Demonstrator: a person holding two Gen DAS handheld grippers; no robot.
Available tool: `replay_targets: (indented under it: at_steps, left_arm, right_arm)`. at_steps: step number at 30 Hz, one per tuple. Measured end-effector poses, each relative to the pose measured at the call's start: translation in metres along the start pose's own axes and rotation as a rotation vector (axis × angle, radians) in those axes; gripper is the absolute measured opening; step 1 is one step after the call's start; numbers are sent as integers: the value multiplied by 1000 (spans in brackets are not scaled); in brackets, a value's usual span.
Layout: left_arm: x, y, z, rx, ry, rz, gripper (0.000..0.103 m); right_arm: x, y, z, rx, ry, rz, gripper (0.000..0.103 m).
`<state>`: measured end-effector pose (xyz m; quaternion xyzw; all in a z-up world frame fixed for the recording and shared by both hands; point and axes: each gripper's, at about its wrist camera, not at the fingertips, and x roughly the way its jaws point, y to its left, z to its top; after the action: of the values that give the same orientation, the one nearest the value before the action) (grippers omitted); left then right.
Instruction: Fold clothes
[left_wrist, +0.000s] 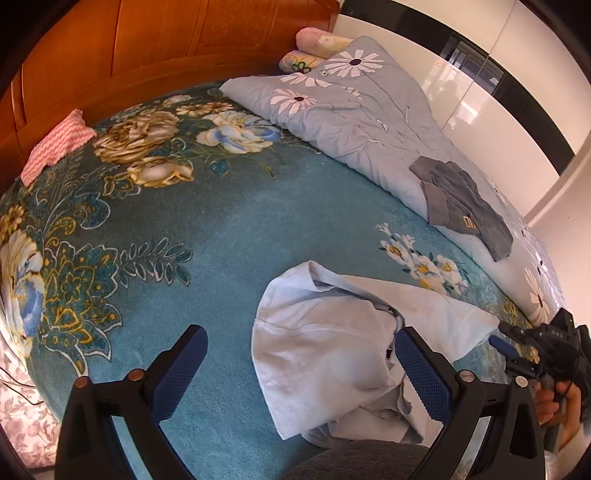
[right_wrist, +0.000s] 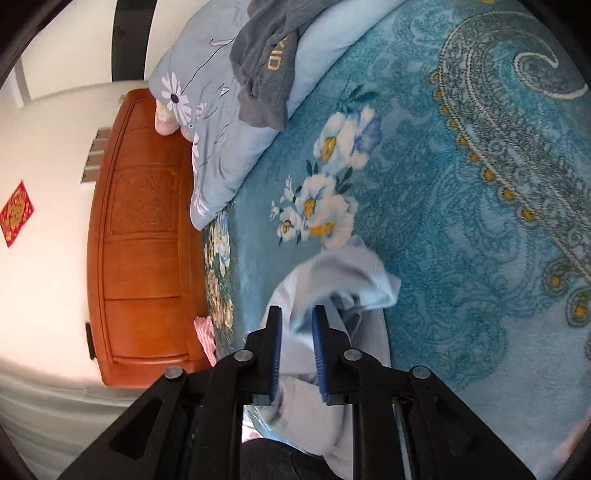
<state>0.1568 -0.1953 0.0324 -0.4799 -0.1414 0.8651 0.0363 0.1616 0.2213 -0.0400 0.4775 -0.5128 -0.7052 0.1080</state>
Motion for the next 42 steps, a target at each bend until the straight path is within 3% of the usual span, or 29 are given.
replay_targets:
  at_steps: [1,2,7,13,17,20,22,26,28,31,38,42]
  left_arm:
    - [2,6,1,0,9,18,103]
    - [4,11,1,1,18,36,103]
    - [31,25,0,46,129,-23,103]
    - [67,34,-7,1,247,-133,101]
    - [76,34,-15,-43,287,-229,89]
    - [83,32,-20,-47,323,-245,75]
    - [83,32,-23,-59,323,-257,72]
    - [82,35,-25,-113,345,-324,56]
    - [81,36,-25,-115,345,-328,54]
    - [79,39,-26,-129,337,-355,48]
    - [91,44,-28,-163,368,-357,47]
    - [92,47,-26,-210,355,-380,48]
  right_arm:
    - [-4,4,-7,-53,-4,-54,44]
    - [-8,7,-14,-109,-14,-112,46]
    - [24,47,-45,-485,41,-352,46]
    - [90,77,-78,-765,127,-464,46]
    - [131,95,-98,-936,179,-525,46]
    - [132,99,-97,-945,164,-541,46]
    - [132,101,-95,-944,150,-551,46]
    - [131,105,-91,-941,124,-572,41]
    - [130,108,-89,-939,111,-582,7]
    - [124,113,-82,-930,67,-598,5]
    - [73,126,-31,-806,-152,-609,3]
    - [56,138,-22,-795,-209,-586,3]
